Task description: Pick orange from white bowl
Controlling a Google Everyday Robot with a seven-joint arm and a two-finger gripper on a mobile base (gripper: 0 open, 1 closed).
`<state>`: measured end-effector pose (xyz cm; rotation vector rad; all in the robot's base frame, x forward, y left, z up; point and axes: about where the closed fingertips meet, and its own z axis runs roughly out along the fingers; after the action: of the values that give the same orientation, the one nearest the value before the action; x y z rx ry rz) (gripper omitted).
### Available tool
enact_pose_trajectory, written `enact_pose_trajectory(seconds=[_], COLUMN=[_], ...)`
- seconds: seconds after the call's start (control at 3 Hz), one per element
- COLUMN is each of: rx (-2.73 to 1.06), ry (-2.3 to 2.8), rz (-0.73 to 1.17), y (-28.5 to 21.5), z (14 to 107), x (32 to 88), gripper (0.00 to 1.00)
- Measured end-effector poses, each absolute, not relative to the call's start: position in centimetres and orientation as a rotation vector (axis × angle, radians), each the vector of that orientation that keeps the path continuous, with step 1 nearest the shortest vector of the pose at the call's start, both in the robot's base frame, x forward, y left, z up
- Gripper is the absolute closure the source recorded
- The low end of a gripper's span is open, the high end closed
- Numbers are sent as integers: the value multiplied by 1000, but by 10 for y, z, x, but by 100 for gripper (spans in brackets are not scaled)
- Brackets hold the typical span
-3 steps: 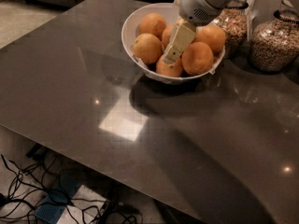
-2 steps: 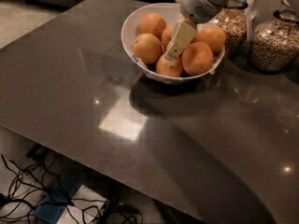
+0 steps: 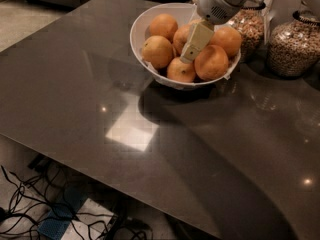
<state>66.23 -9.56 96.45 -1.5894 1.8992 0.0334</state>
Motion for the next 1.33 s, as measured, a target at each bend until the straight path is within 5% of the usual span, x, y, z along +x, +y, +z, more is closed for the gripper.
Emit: enact_pose_trajectory(seconds=[0.67,1.33], rx=[-1555,-1586], ry=[1947,1928], rz=[59,86], y=[-112,-99], z=[948,944], x=[670,668], gripper=[17,18])
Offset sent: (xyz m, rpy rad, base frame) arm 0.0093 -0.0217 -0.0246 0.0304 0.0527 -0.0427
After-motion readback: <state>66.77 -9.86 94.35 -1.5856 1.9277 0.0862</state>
